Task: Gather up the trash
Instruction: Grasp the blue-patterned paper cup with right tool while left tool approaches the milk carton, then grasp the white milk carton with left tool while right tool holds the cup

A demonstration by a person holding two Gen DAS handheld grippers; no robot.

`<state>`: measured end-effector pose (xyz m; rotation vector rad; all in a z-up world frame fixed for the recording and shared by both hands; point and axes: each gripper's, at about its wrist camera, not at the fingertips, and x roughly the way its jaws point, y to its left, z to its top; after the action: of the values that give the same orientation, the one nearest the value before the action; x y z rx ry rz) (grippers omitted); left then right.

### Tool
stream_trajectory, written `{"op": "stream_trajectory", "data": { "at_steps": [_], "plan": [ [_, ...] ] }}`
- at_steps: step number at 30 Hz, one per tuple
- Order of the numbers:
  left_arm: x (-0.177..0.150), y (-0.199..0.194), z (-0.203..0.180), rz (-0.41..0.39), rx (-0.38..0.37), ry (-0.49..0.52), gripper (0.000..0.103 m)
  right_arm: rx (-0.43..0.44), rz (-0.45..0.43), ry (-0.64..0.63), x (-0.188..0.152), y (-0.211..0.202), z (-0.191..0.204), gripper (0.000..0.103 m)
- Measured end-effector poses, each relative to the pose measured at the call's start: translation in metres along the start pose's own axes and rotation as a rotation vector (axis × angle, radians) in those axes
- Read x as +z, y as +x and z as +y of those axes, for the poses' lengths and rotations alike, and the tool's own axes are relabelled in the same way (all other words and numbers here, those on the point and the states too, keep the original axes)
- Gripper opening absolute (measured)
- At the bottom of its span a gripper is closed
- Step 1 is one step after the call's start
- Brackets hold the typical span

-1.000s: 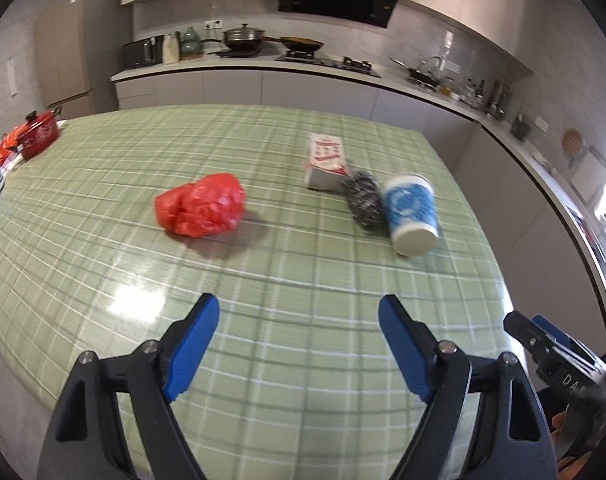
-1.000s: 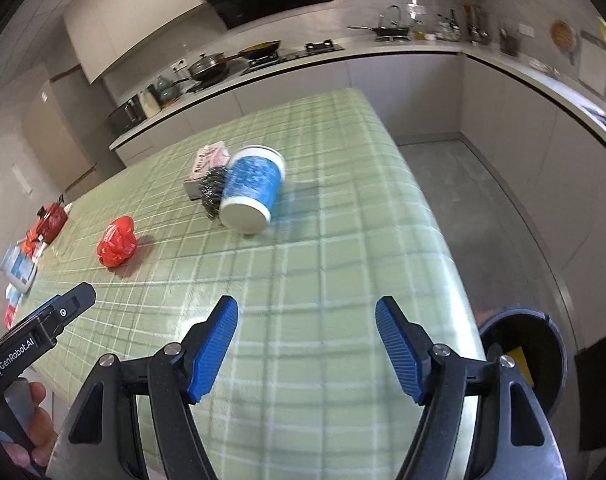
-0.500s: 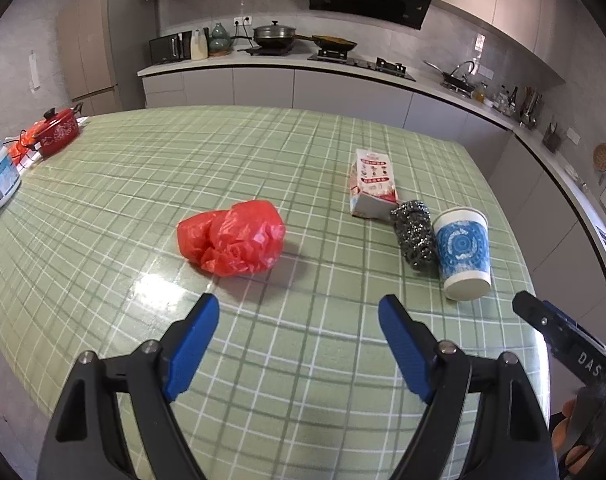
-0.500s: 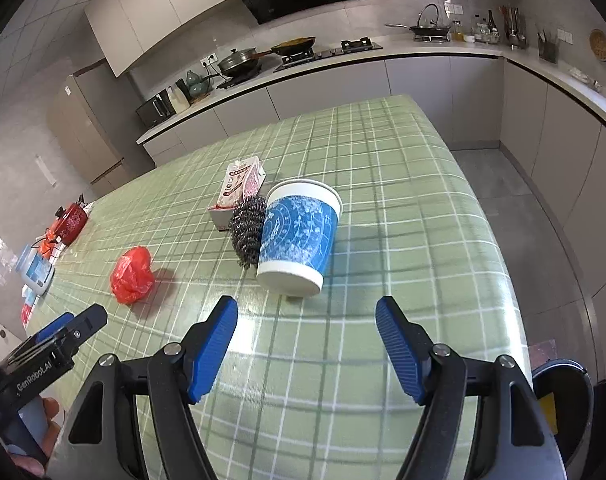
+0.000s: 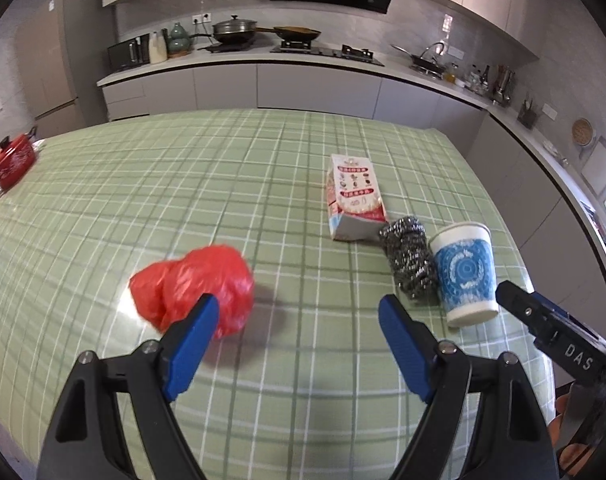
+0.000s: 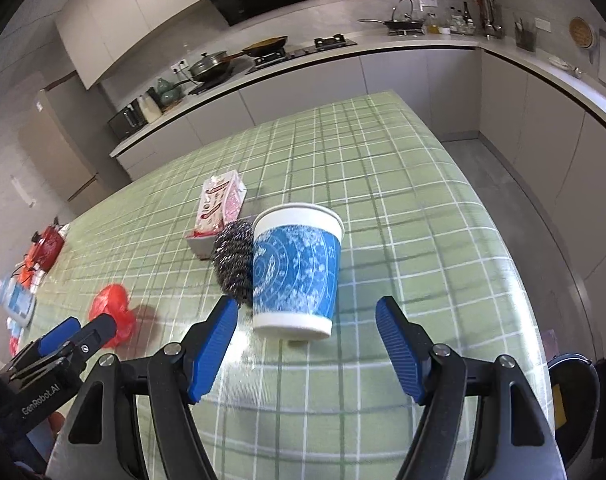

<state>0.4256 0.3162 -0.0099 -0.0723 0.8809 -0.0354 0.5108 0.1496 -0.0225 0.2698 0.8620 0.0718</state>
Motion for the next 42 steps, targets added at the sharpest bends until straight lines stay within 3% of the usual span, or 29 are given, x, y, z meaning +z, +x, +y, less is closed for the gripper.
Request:
{"op": "stream_trajectory", "data": {
  "at_steps": [23, 31, 42],
  "plan": [
    [0.026, 0.041, -0.009, 0.042, -0.028, 0.044, 0.083, -0.021, 0.074, 0.013, 0.021, 0.063, 0.005, 0.073],
    [0.027, 0.048, -0.013, 0.057, -0.026, 0.059, 0.083, -0.015, 0.095, 0.022, 0.021, 0.07, 0.003, 0.067],
    [0.035, 0.051, -0.017, 0.053, -0.021, 0.066, 0.083, -0.045, 0.01, 0.021, 0.036, 0.059, -0.002, 0.064]
  ]
}}
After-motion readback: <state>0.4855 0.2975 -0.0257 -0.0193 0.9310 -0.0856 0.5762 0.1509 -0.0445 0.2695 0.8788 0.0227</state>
